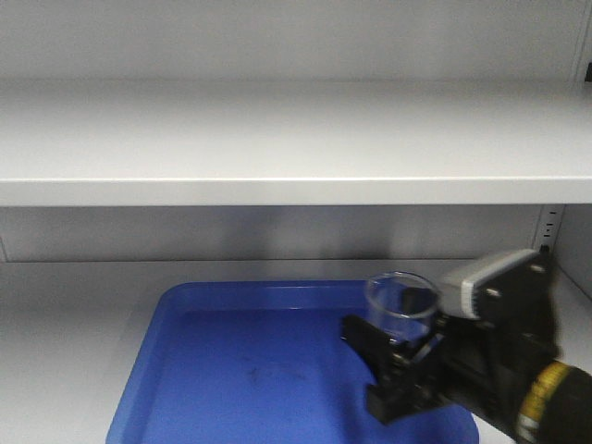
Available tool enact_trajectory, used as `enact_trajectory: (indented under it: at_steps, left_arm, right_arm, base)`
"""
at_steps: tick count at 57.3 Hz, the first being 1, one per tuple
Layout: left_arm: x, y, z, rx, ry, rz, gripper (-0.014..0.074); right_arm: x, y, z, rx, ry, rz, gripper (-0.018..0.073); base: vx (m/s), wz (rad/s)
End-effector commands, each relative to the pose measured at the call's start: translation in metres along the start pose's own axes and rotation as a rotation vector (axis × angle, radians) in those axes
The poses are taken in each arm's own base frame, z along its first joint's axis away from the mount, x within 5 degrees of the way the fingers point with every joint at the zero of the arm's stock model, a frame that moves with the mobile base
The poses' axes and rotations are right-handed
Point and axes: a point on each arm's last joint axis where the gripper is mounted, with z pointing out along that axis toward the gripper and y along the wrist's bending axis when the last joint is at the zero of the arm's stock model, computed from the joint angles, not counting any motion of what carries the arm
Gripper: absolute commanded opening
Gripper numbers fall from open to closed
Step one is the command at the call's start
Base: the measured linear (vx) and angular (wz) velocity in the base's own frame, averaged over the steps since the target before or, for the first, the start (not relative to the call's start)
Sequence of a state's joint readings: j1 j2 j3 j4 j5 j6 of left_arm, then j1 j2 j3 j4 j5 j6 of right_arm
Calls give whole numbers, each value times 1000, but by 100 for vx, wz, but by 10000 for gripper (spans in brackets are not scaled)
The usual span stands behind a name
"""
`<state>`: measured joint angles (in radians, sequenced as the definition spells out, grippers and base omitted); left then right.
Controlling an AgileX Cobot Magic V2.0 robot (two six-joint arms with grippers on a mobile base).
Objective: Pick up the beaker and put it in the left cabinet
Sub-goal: 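Extend the right gripper with the beaker over the blue tray, then lower the beaker onto the blue tray and open the right gripper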
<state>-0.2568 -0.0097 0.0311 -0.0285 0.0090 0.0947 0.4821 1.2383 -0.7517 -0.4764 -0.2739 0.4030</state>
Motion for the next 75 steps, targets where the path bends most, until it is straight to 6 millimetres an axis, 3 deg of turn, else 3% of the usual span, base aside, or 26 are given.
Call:
enact_trajectory:
  at_steps: [1, 12, 24, 34, 55, 63, 75]
  left_arm:
    - [-3, 0, -1, -4, -85, -12, 1]
    - [-3, 0, -1, -4, -85, -12, 1]
    - [-3, 0, -1, -4, -85, -12, 1]
    - [-3, 0, -1, -4, -85, -12, 1]
    - [-3, 0, -1, -4, -85, -12, 1]
    - [-3, 0, -1, -4, -85, -12, 1]
    - [-3, 0, -1, -4, -85, -12, 1]
  right_arm:
    - [-18, 1, 20, -49, -124, 6, -6]
    - [5, 2, 57, -105, -124, 25, 0]
    - [27, 3, 75, -128, -91, 23, 57]
    - [27, 4, 75, -133, -95, 35, 178]
    - [26, 4, 75, -138, -110, 36, 544]
    - [26, 4, 75, -138, -109, 36, 593]
    - [19, 5, 72, -149, -157, 38, 594]
  base:
    - [0, 0]
    - [0, 0]
    - [0, 0]
    - [0, 0]
    - [0, 0]
    - [0, 0]
    - [0, 0]
